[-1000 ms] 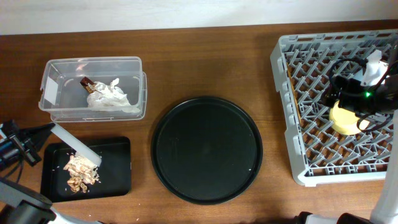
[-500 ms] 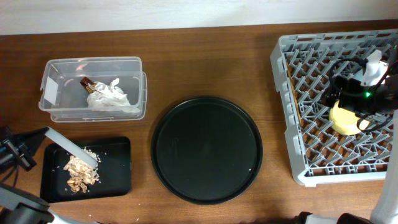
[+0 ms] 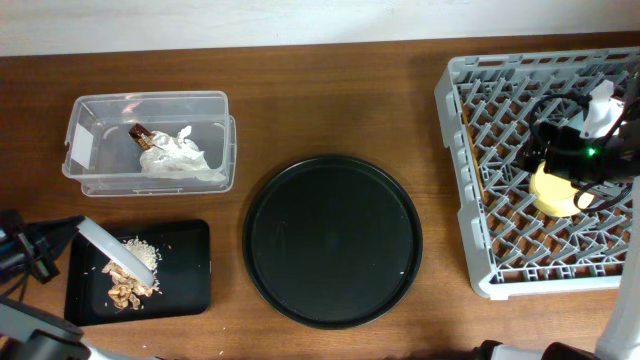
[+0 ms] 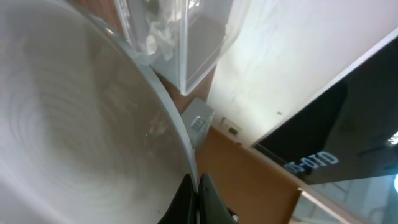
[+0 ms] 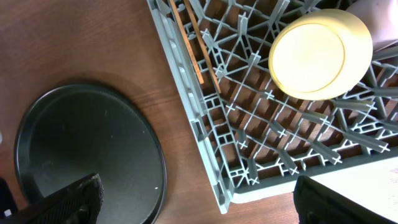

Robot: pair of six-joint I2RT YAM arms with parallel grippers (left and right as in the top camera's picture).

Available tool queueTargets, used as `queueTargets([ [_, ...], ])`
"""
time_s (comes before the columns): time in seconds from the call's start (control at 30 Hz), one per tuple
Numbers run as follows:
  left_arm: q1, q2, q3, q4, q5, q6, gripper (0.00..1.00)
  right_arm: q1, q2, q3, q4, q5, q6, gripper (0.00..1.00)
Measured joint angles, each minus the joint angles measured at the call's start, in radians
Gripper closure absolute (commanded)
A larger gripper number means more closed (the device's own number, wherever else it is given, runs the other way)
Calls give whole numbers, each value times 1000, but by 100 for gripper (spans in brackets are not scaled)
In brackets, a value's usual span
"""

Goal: Sort waste into correct bins and load items into the dishwasher rack
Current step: 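Tilt the white plate over the small black tray, scraping scraps off, then carry the white plate right and set it on the round tray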

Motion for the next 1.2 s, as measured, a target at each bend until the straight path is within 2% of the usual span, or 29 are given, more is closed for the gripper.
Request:
queueTargets([
  [0.2,-77,-88,-4,-2,-41,0,99,0,0,0,0,0,0,1],
  [0.4,-240,-203,-4,-2,-57,0,99,0,0,0,0,0,0,1],
  [0.53,-401,-269,-5,-2,-76,0,99,0,0,0,0,0,0,1],
  [0.73,-777,-357,-5,55,-90,-41,99,0,0,0,0,0,0,1],
  [0.83,-938,-357,-5,136,-96,-89,99,0,0,0,0,0,0,1],
  [0.97,-1185,-357,-8,369,-150,-237,99,0,0,0,1,0,0,1],
  [1.1,-1398,-357,-10,525,-376,-456,99,0,1,0,0,0,0,1],
  [1.2,-1538,-357,-10,601,-560,-565,99,0,1,0,0,0,0,2],
])
